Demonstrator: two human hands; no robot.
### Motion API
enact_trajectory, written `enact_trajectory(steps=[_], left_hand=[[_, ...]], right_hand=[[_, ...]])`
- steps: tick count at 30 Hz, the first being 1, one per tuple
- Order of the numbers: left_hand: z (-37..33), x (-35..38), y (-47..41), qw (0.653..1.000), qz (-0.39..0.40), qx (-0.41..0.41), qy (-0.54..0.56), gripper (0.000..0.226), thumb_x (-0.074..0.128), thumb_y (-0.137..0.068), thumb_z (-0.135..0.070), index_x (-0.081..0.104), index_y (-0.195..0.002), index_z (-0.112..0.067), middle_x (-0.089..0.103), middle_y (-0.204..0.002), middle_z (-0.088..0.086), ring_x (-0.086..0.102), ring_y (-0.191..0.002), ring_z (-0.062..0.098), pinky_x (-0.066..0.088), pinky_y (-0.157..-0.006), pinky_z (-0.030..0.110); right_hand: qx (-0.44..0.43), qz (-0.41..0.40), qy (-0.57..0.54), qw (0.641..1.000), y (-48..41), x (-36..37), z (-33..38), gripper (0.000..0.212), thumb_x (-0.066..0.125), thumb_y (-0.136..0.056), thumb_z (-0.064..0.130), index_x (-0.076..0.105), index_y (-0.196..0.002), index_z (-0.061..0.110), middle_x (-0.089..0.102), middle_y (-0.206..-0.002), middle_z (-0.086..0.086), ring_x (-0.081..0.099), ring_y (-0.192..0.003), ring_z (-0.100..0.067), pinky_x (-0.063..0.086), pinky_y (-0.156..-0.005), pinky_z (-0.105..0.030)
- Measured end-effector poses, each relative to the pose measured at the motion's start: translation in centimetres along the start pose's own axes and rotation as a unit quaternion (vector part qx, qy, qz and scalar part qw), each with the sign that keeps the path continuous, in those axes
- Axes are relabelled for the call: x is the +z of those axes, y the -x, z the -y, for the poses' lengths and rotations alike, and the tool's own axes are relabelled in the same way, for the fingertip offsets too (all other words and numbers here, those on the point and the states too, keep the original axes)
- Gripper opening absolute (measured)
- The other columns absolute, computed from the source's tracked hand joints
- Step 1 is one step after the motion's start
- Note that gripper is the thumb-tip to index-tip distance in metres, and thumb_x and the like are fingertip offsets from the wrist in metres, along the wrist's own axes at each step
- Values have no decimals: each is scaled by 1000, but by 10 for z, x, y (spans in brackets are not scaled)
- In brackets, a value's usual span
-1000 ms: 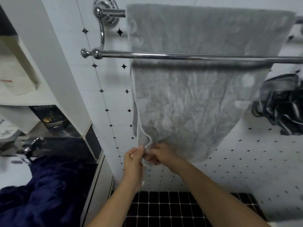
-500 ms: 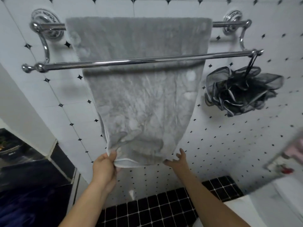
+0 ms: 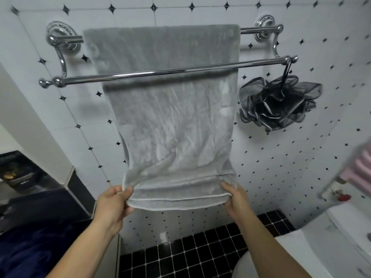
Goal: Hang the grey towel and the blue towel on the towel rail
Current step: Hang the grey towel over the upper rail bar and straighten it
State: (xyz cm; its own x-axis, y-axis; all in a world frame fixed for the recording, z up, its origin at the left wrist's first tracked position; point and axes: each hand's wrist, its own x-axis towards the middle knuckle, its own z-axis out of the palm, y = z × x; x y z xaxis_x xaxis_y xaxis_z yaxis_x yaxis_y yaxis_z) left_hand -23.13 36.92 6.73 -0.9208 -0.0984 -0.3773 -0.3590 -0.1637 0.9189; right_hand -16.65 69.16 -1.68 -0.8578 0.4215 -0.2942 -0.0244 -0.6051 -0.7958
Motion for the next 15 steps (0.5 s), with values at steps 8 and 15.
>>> enact_trajectory(steps=[8,15], left_hand=[[42,-16,45,999,-37,-34,21,5,66,-88,-6,64,-90,-1,74,-76,11,72,-64,22,60,-49,32],[59,-29,107,998,-58,-9,26,12,70,-83,-4,67,-90,5,77,-79,16,75,-66,24,62,-58,35]], right_hand=[[-87,155,289,941,67,-62,29,107,89,-63,9,34,-141,57,49,-139,28,57,-121,-1,51,-97,-29],[-161,83,334,925,96,-65,53,44,74,-83,20,65,-109,54,65,-106,33,55,-99,23,42,-74,3]])
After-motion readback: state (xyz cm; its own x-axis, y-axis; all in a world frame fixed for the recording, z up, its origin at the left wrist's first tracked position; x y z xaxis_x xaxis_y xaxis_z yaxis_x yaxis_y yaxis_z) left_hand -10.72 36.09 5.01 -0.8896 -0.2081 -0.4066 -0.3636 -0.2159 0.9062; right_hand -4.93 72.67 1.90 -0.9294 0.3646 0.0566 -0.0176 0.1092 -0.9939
